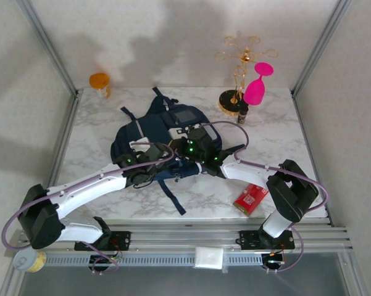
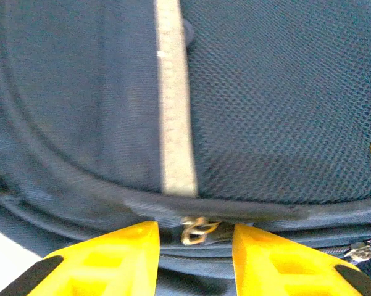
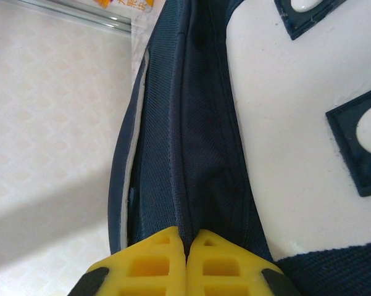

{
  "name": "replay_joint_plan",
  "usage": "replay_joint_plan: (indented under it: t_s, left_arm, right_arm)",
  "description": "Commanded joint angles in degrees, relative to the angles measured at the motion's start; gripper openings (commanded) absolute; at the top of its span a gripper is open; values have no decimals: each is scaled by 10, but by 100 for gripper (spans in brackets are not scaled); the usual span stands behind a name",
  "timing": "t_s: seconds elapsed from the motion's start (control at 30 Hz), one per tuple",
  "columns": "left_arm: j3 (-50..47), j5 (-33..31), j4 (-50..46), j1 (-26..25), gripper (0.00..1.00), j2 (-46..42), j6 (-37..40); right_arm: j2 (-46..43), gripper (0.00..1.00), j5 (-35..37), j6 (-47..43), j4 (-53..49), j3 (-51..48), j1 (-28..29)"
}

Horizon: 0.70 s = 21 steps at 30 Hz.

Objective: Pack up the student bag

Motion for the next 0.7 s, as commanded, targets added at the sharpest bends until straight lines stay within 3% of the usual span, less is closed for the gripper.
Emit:
replay_joint_plan:
  t_s: [0.0, 0.13, 0.27, 0.67]
  left_arm:
    - [-10, -116, -157, 7, 36, -41, -299]
    - [-22, -92, -126, 6, 36, -78, -265]
    - [0, -56, -69, -3, 37, -60, -230]
    - [-7, -108, -16, -10, 35, 4, -325]
  right_arm:
    - [-25, 0, -10, -18, 54, 22, 4]
    - [-20, 0, -8, -19, 57, 24, 4]
    - [-16, 0, -7, -17, 59, 26, 4]
    - [-10, 0, -6, -15, 56, 32, 11]
